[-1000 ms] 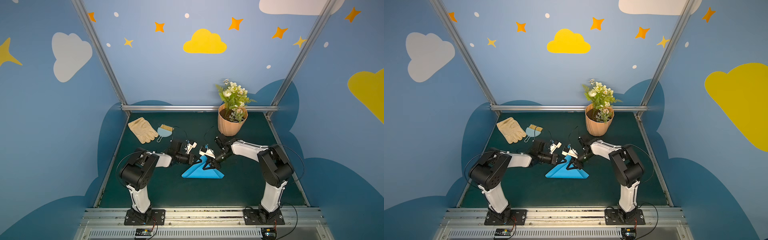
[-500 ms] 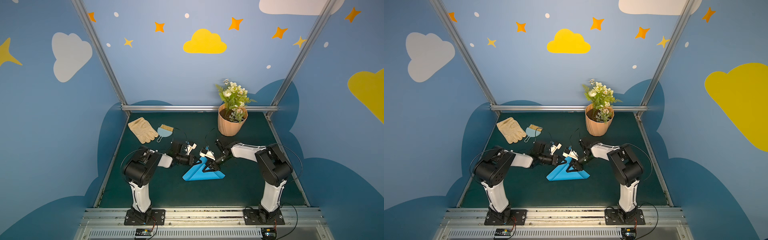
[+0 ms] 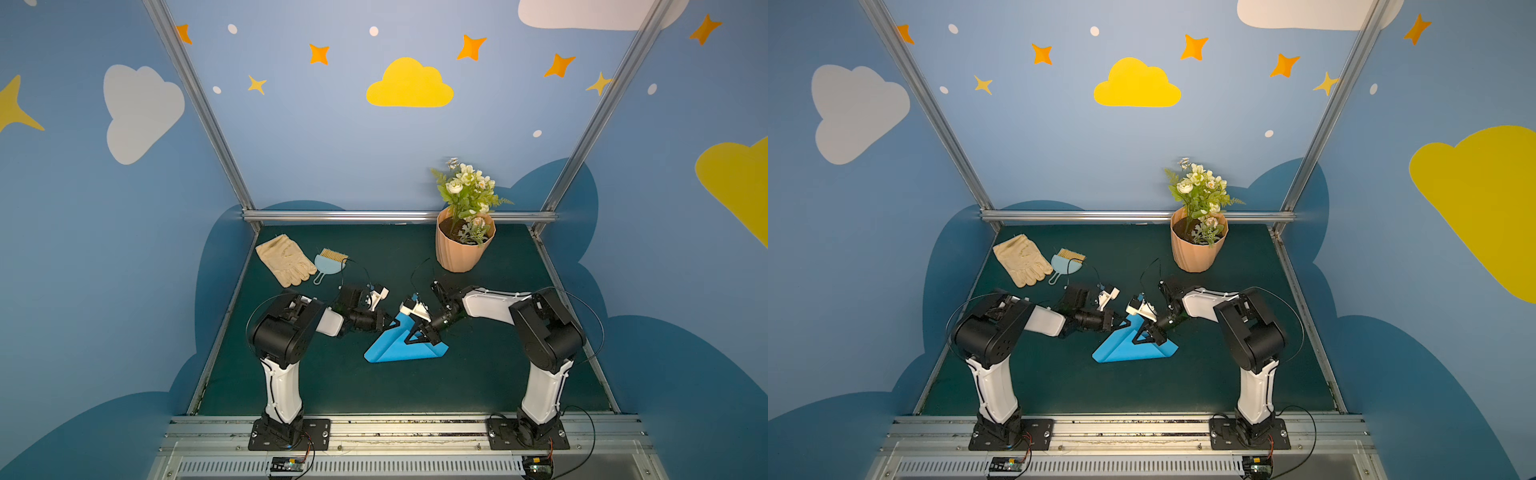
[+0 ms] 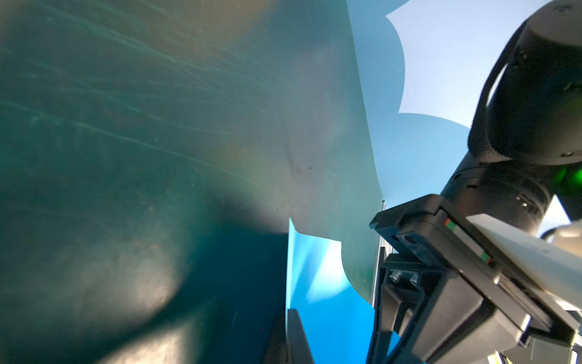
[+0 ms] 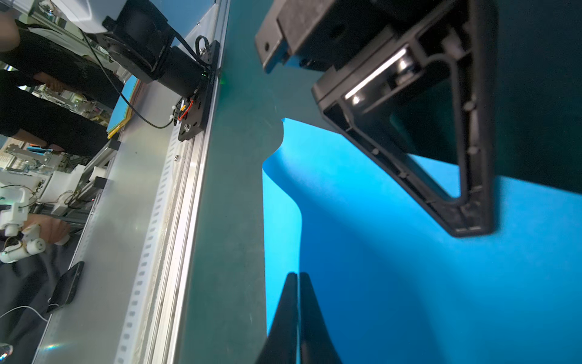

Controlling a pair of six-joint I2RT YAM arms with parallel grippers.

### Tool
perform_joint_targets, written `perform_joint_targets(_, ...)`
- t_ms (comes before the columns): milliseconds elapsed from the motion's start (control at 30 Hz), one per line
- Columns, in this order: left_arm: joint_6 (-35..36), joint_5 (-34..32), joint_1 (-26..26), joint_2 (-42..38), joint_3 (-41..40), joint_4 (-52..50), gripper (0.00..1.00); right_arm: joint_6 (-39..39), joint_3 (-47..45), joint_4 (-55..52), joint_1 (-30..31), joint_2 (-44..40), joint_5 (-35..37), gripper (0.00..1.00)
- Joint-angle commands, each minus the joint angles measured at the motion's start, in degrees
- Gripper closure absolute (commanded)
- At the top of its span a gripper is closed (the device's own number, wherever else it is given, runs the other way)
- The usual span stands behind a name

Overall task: Fold the square paper diagonally
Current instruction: Fold the paper at the center of the board.

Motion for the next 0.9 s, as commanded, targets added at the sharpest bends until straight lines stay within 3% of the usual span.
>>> perform_joint_targets(0,-0.3,2.2,0.2,0.6,-0.3,2.7,0.93,-1.5,2.2,-4.0,-0.9,1.1,-0.3,1.00)
perform_joint_targets(300,-1.9,3.8,0.2,1.3,-0.2,5.1,0.75,0.5,5.2,-7.1,-1.5,3.8,1.3,1.00)
perform_joint_targets(867,-3.0,5.3,0.2,1.6,0.1,6.1,0.68,5.9,9.3,-9.1,-3.8,7.1,3.4,1.00)
